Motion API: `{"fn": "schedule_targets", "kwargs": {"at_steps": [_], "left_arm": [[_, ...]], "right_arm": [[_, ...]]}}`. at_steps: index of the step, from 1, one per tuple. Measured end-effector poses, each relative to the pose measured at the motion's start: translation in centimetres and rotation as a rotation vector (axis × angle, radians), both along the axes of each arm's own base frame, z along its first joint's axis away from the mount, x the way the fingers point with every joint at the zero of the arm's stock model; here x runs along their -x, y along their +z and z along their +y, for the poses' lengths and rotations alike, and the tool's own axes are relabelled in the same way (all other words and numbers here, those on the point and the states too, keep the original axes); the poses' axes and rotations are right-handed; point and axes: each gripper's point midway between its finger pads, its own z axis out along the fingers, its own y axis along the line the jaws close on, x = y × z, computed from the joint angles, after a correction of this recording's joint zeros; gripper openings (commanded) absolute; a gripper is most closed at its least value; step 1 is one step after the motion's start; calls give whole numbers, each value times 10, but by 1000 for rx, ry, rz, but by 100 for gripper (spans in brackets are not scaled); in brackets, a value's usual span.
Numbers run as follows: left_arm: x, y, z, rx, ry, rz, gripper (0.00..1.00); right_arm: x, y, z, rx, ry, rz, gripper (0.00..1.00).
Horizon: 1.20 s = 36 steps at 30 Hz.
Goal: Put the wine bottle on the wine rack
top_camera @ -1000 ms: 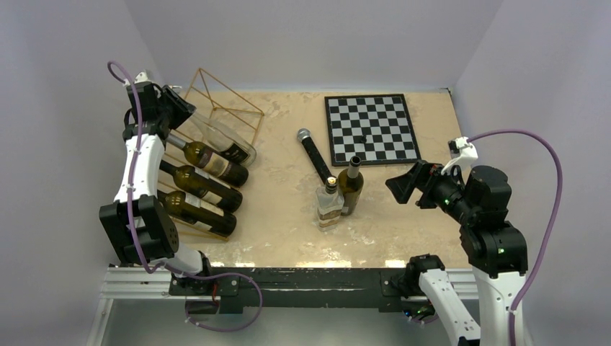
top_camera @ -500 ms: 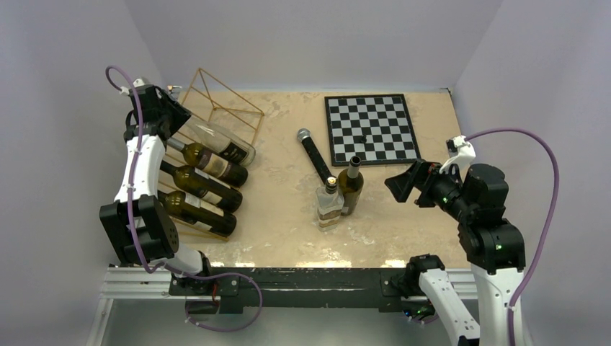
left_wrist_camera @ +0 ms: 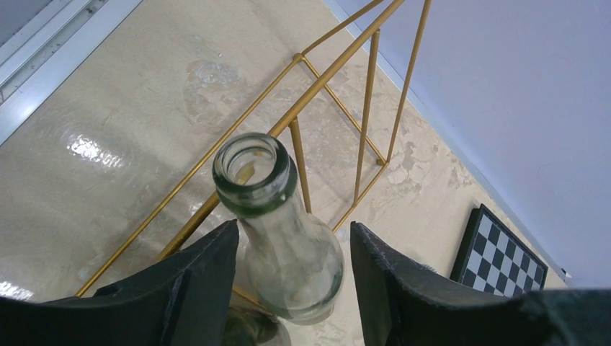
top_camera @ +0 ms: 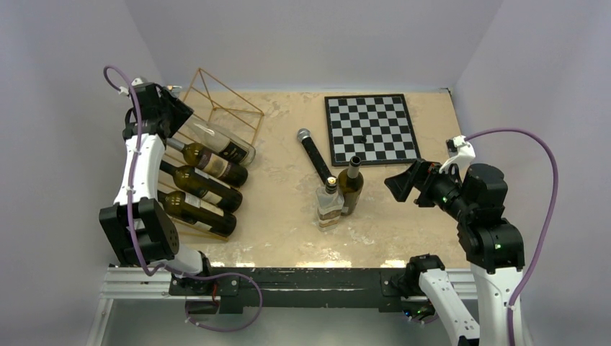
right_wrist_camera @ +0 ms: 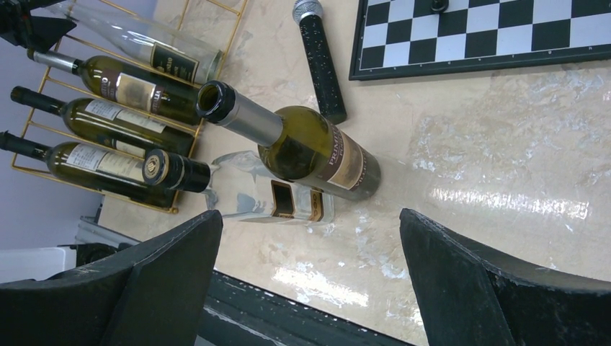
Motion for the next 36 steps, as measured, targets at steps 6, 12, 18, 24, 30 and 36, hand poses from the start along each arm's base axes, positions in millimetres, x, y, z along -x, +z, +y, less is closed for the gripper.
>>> {"fn": "schedule_targets", "kwargs": {"at_steps": [6,12,18,24,30,36], "left_arm": [[17,31,-8,5,-20,-55,69],[39,80,-22,1,-60,-178,76],[60,117,-68,21,-296,-286,80],[106,148,-159,19,-669,-427,87],[181,170,-226,24,-1021,-627,99],[242,149,-283,43,-1335,-704,99]], "right_arm": [[0,0,0,0,0,0,99],[2,0,0,0,0,1,99],[9,-4,-1,4,0,35,99],[16,-6,-2,12,3,45,99],[27,-5,-3,22,11,27,99],[31,-2,-3,31,18,-6,99]]}}
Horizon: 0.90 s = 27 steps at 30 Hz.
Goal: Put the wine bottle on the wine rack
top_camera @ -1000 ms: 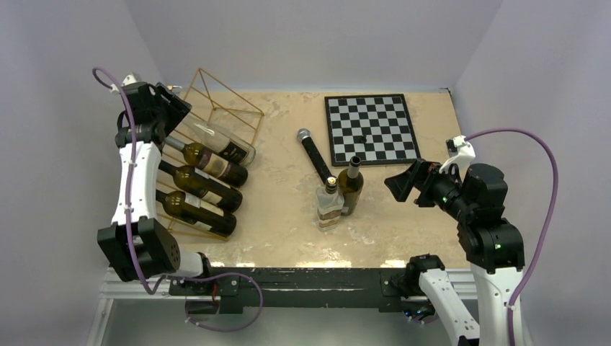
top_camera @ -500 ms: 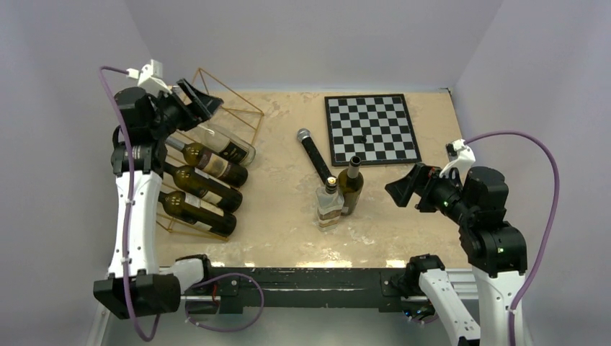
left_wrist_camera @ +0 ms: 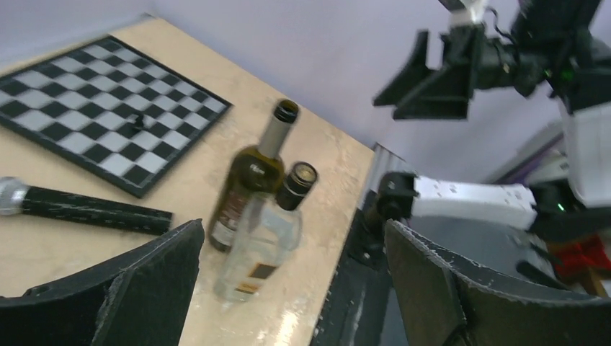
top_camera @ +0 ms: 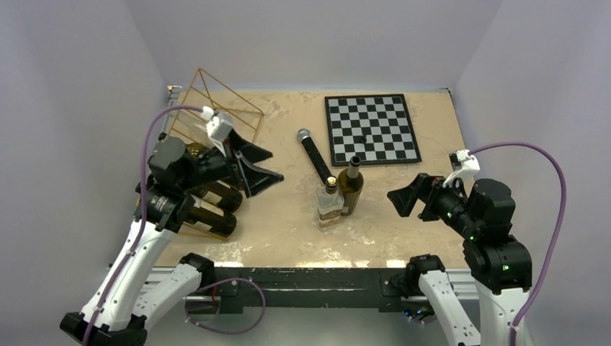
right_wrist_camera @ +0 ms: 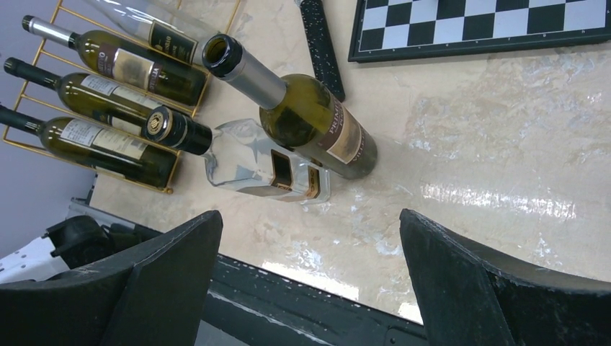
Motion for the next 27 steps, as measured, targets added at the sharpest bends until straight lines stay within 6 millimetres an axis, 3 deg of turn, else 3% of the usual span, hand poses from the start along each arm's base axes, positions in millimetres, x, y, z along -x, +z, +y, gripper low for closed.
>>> {"fn": "schedule_targets", "kwargs": {"at_steps": [4,9,19,27], "left_arm": [[28,-25,-33,-48,-144,1,99],[42,-46,-61,-106,-206,-13,98],[14,-93,-109,-230,-164,-35,98],[-4,-115,-136,-238,-162,-95,98]], "right_arm": [[-2,1,2,-7,6,-1,99],[-6,3,5,-21,21,5,99],[-14,10,7,-42,11,-18,98],[-25,-10,-4,-10,-52,15,98]]}}
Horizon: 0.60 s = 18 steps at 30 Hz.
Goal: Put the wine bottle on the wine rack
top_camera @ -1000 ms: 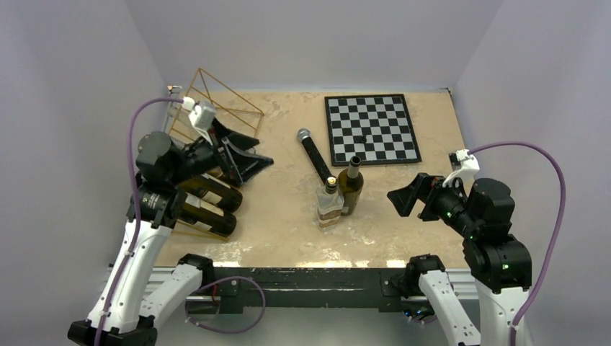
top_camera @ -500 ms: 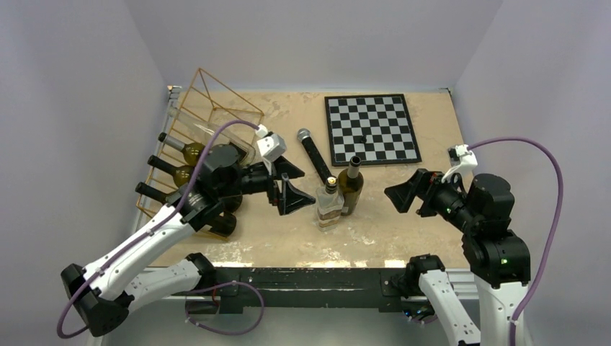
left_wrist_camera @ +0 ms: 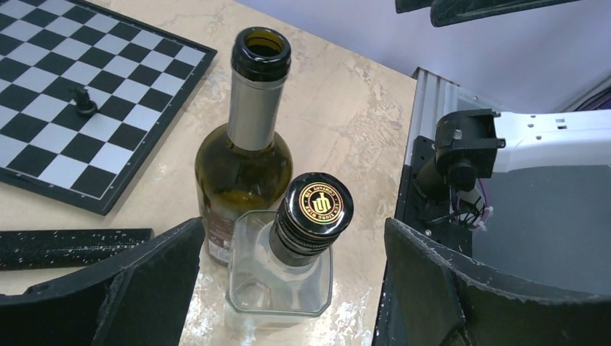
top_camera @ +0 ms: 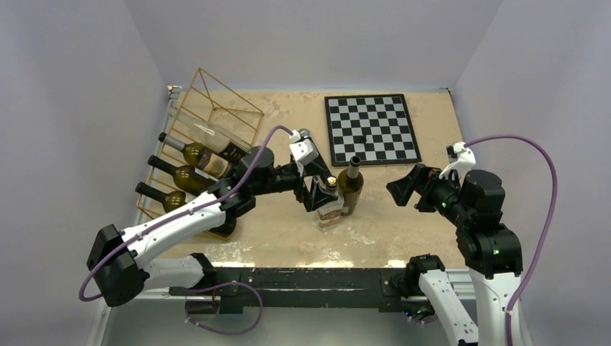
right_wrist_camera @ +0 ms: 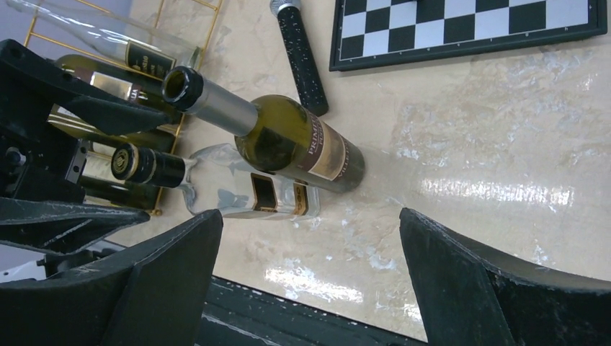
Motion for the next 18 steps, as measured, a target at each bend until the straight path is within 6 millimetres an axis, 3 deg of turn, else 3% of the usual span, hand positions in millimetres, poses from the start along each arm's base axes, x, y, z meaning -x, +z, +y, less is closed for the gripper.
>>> {"fn": "schedule_targets", "kwargs": {"at_steps": [8,18], "left_arm": [[17,-2,-19,55,-155,-57,90],[13,-22,-28,22,-192,-71,61]], "right_arm": [[-4,-8,0,3,-2,6,99],[-1,-4,2,-4,13,-14,99]]}}
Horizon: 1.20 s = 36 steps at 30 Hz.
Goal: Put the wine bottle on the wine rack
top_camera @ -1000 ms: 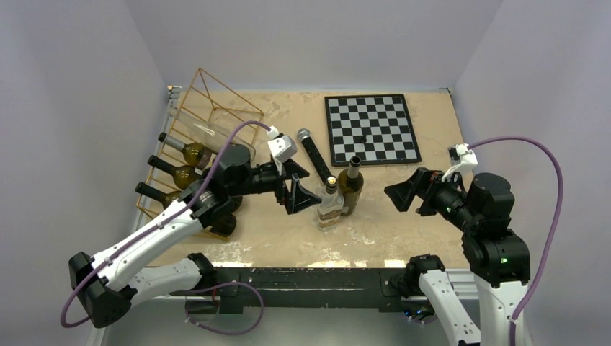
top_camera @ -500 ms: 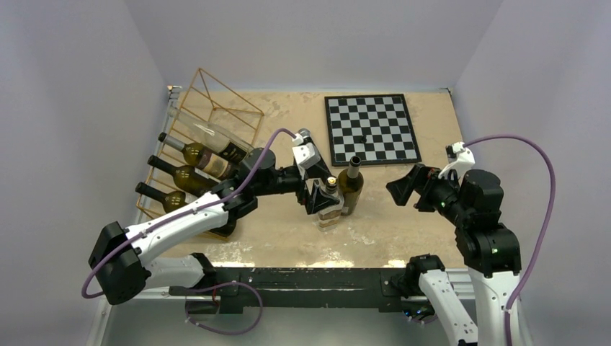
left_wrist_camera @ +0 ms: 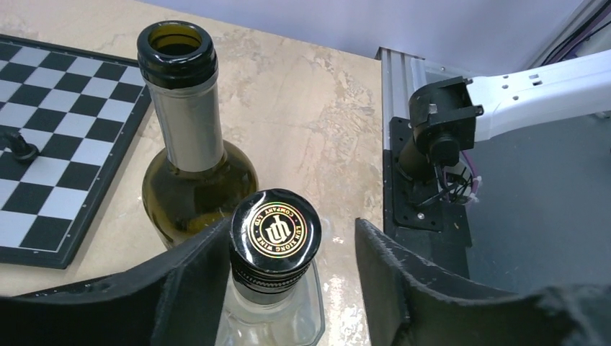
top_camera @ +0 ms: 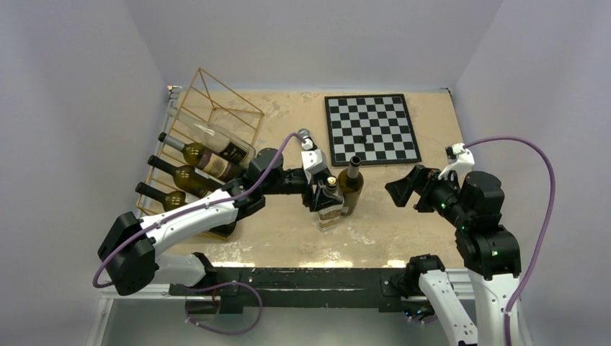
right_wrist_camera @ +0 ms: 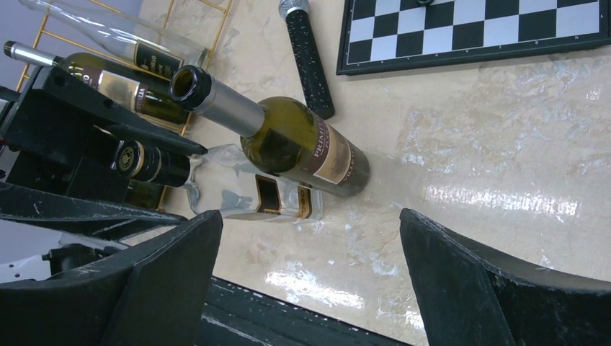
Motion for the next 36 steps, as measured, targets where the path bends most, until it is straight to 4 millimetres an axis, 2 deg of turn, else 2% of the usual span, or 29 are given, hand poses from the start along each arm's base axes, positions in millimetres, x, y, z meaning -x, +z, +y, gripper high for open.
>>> {"fn": "schedule_targets", "kwargs": {"at_steps": [11,14,25,32,36], "left_arm": [[-12,3,-1,14,48,-56,30],[-14,4,1,28,67,-70,2],[-26,6,24,-17,207,-87,0],[-51,9,45,-113,388,-46,0],[-72,22,63,-128,494,-10,0]], "right_arm": [[0,0,0,5,2,-2,98],[0,0,0,5,2,-2,98],[-1,-1,0,5,2,-3,98],[-3,-7,1,3,4,7,97],[-4,-10,1,-2,2,18,97]]}}
